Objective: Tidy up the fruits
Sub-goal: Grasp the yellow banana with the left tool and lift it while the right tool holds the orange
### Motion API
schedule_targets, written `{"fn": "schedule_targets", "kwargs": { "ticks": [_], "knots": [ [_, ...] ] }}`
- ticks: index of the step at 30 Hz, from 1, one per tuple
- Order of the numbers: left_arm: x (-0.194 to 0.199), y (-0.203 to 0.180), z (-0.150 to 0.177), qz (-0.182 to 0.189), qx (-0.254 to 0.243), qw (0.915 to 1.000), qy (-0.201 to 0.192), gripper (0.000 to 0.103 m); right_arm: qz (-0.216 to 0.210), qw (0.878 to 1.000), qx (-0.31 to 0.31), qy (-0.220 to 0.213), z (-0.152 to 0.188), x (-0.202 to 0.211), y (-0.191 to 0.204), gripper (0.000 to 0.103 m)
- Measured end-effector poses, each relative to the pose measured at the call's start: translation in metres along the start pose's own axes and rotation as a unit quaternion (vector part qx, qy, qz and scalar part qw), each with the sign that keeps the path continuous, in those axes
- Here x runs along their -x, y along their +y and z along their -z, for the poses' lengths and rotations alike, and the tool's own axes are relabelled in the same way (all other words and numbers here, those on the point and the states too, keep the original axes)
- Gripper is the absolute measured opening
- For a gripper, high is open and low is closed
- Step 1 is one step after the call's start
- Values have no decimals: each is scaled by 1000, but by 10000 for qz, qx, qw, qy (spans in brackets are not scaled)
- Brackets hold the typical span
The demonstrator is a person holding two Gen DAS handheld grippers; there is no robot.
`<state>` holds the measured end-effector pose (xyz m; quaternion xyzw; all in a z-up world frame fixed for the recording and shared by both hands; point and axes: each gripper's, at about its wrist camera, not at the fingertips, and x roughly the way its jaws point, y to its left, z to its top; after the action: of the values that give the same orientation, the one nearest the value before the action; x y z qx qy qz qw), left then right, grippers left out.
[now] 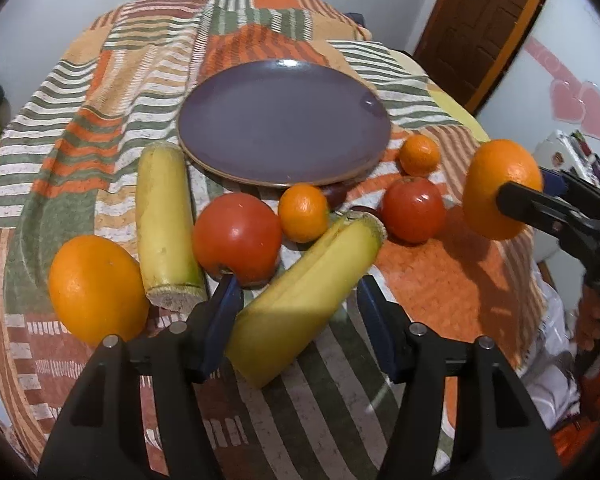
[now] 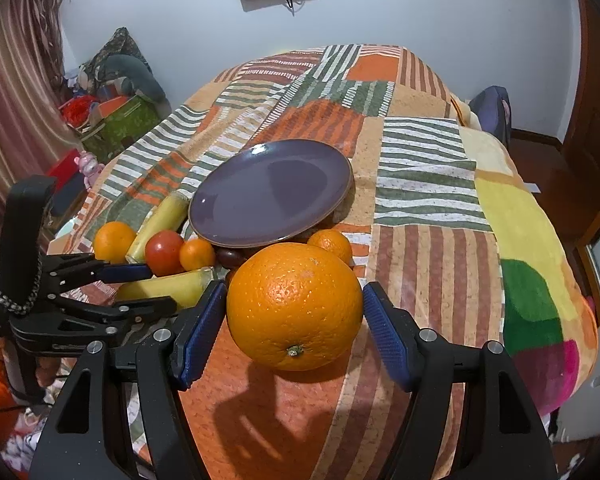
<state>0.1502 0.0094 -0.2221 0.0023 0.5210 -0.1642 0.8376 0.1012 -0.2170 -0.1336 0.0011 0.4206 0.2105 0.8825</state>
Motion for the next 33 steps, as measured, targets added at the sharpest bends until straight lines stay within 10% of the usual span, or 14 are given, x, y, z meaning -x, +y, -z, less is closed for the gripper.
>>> {"fn": "schedule_targets", "kwargs": {
  "ticks": [10, 33],
  "knots": [
    [-15, -17, -5, -491, -668, 9955, 453, 60, -54, 9998, -161, -75, 4, 5, -11, 67],
    [1, -30, -10, -289, -780, 9911, 1041, 40, -112, 9989, -363, -262, 14, 14, -28, 67]
  ]
}}
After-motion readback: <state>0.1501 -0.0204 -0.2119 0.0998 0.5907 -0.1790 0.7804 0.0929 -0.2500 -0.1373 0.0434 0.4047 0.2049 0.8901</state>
